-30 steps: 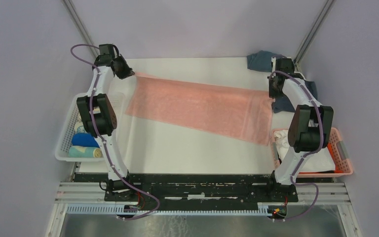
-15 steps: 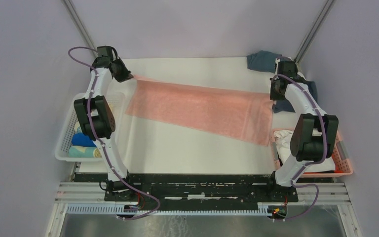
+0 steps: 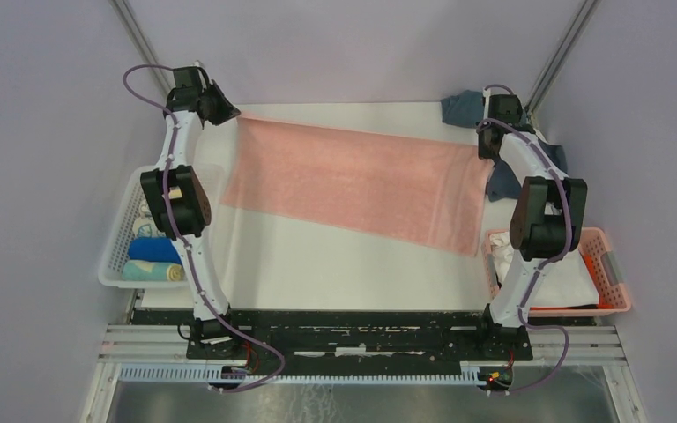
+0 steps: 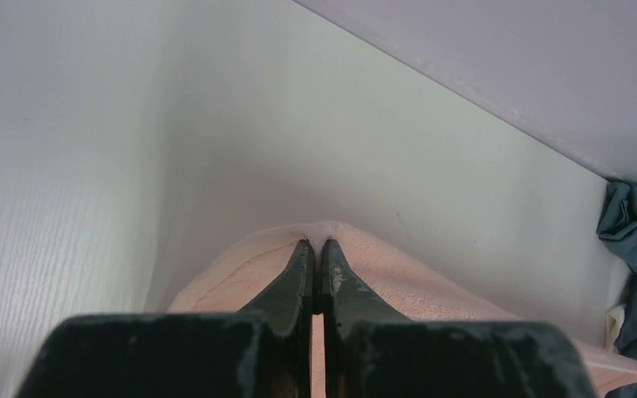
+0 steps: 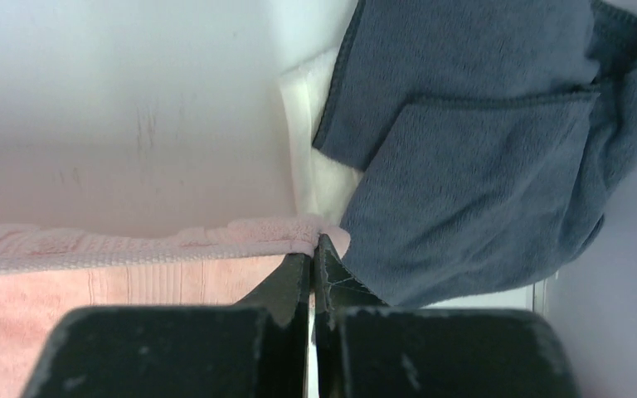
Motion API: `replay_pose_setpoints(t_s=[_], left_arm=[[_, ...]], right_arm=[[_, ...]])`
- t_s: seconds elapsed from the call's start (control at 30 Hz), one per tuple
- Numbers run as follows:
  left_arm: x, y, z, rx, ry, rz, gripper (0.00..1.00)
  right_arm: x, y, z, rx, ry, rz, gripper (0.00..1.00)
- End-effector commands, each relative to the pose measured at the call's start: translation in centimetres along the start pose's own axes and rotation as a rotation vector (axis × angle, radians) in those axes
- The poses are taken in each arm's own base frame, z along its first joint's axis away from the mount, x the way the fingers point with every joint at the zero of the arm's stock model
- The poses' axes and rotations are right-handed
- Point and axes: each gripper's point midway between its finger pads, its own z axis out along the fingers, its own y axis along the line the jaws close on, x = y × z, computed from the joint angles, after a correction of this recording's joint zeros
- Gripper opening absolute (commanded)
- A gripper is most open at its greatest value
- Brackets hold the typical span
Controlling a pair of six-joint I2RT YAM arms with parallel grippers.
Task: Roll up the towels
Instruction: Fold the towel at the center of the board.
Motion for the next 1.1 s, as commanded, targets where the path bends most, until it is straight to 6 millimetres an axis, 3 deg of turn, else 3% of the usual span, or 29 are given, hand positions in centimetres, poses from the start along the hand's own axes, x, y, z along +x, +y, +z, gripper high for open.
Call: replay_pose_setpoints(t_s=[0.0, 0.2, 0.27, 0.53, 0.83, 1.07], left_arm=[[-5.1, -0.1, 0.4, 0.045, -0.17, -0.01, 0.03], [-7.0, -1.7, 0.7, 0.108, -0.222, -0.011, 0.03], [-6.4, -1.3, 1.9, 0.11, -0.209, -0.015, 0.03], [-4.6, -0.1, 2.5, 0.066, -0.168, -0.019, 0.03], [-2.7, 1.6, -1.6, -0.072, -0.125, -0.004, 0.03], [-0.7, 3.6, -4.7, -0.191, -0.086, 0.006, 0.03]], right_arm=[[-4.3, -3.9, 0.1, 0.147, -0.102, -0.015, 0.01], [-6.9, -4.5, 0.1, 0.171, -0.171, -0.006, 0.01], [-7.2, -4.7, 0.2, 0.178, -0.174, -0.003, 0.01], [-5.4, -4.0, 0.2, 0.144, -0.109, -0.029, 0.01], [-1.7, -4.8, -2.9, 0.176, -0.077, -0.033, 0.01], [0.7, -3.8, -5.5, 0.119, -0.071, 0.03, 0.01]])
